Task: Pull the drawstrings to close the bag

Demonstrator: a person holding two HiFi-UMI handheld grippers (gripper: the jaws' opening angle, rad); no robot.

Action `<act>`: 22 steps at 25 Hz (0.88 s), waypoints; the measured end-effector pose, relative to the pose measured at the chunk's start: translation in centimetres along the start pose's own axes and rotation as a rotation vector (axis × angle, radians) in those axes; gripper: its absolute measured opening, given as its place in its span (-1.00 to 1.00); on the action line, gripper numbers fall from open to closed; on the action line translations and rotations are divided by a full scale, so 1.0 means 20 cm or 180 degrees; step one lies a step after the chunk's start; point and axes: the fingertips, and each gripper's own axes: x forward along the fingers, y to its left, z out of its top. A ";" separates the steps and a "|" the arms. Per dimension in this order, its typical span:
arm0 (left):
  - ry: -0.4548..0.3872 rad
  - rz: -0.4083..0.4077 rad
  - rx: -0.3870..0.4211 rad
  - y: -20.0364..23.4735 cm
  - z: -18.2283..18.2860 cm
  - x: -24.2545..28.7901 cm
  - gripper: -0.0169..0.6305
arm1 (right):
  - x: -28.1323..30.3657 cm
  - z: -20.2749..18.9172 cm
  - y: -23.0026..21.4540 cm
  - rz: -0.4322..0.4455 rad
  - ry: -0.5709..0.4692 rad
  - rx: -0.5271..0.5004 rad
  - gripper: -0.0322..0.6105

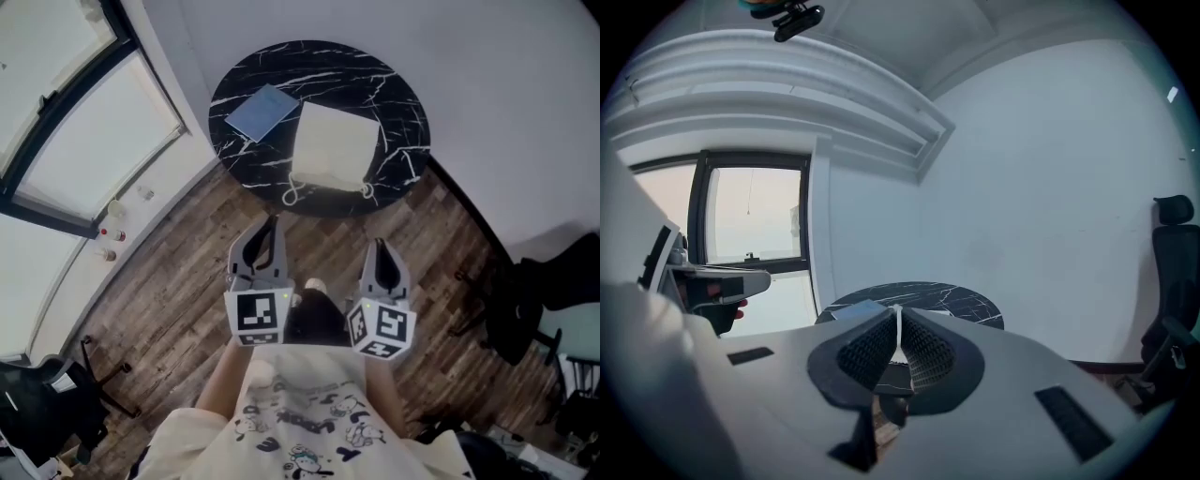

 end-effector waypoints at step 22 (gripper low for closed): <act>0.0728 0.0109 -0.0106 0.02 -0.37 0.82 -0.81 | 0.89 -0.36 -0.36 0.0446 0.1042 -0.0254 -0.81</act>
